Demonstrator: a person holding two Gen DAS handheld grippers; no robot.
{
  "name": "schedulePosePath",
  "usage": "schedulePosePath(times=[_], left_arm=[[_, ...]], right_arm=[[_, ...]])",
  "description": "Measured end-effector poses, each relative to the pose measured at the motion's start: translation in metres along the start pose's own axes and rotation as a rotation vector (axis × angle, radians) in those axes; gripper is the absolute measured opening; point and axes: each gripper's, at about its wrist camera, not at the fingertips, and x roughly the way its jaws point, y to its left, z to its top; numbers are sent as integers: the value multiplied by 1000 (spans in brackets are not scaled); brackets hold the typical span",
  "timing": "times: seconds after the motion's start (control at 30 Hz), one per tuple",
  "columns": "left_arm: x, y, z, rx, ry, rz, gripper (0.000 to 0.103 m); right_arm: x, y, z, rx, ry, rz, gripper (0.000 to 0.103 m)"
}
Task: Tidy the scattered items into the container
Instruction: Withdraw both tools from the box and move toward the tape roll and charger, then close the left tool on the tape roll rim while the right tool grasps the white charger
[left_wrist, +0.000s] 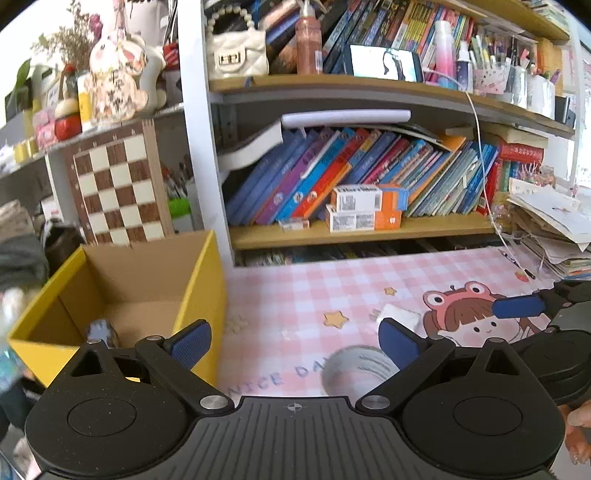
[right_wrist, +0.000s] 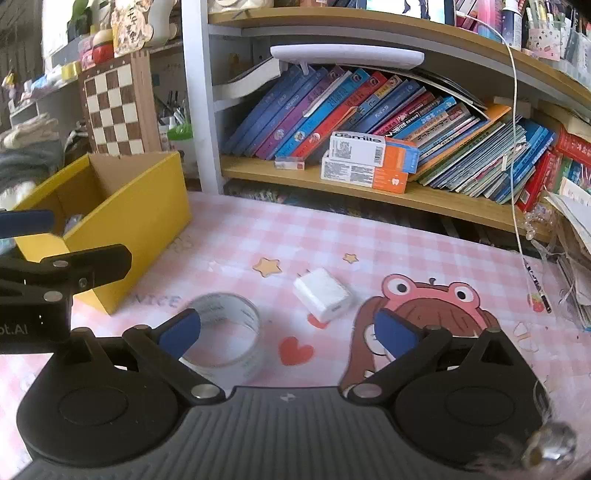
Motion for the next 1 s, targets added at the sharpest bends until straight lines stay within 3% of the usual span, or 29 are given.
schedulePosePath(times=[0.53, 1.0], left_arm=[[17, -35, -19, -21, 75, 30, 99], [40, -44, -32, -20, 107, 7, 99]], right_arm=[[17, -44, -23, -3, 50, -1, 102], [52, -49, -22, -83, 57, 16, 94]])
